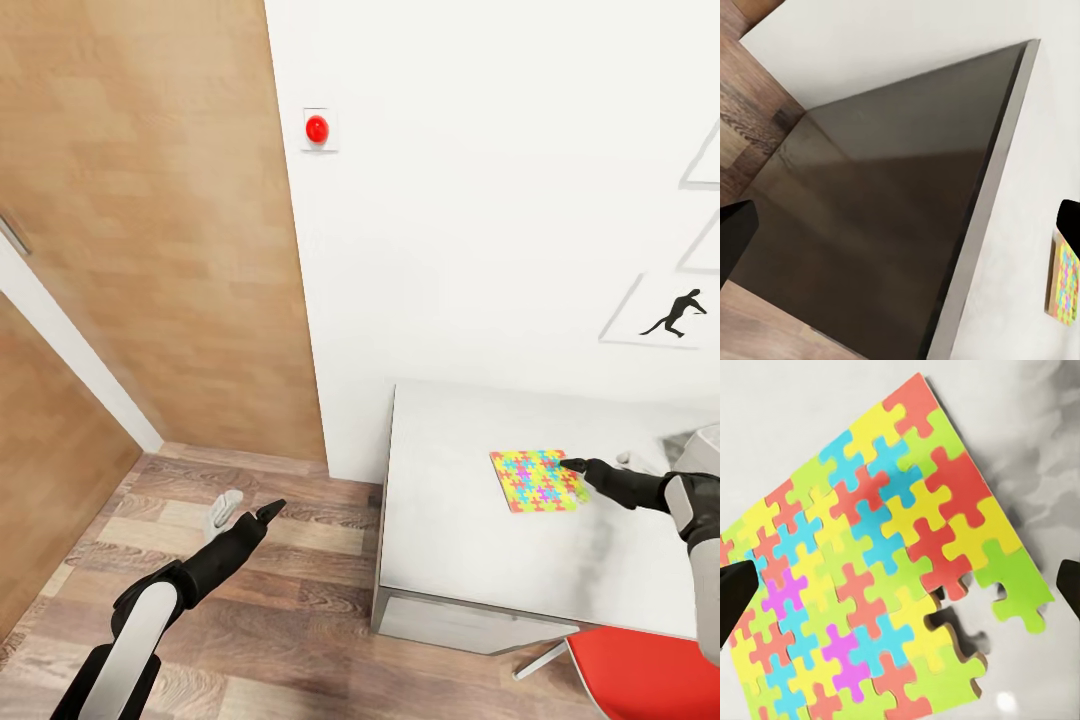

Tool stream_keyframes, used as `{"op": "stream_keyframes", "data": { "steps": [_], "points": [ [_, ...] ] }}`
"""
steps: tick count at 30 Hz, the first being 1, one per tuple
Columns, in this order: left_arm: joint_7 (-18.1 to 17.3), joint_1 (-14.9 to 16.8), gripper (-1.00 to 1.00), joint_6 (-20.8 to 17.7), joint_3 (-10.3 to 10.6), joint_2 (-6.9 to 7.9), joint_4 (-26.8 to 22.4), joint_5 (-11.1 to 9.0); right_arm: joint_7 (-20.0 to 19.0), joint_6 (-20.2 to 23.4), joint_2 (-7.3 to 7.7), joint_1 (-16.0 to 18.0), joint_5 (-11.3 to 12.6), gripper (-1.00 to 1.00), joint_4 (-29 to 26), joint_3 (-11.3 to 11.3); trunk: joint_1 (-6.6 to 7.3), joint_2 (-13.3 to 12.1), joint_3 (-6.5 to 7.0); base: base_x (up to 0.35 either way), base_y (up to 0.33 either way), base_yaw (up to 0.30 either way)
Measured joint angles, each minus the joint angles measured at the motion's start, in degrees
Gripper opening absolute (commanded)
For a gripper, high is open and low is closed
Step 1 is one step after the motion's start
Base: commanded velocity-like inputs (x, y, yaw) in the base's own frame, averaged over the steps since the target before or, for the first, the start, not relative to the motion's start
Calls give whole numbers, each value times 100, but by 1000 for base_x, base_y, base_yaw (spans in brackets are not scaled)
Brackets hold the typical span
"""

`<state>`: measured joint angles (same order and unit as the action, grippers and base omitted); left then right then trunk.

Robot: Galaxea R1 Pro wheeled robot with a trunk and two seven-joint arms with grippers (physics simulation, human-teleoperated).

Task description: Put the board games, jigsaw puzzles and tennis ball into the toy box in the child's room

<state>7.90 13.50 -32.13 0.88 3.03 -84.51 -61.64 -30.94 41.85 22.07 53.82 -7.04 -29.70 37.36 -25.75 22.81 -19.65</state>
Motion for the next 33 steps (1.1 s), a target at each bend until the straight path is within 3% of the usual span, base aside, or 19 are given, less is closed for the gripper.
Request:
{"op": "stream_keyframes", "data": {
  "steps": [33],
  "points": [
    [0, 0, 100, -3, 1, 0, 1, 1, 131, -77, -21, 72, 24, 100, 271, -9, 0, 0, 0, 0, 0, 0]
  ]
}}
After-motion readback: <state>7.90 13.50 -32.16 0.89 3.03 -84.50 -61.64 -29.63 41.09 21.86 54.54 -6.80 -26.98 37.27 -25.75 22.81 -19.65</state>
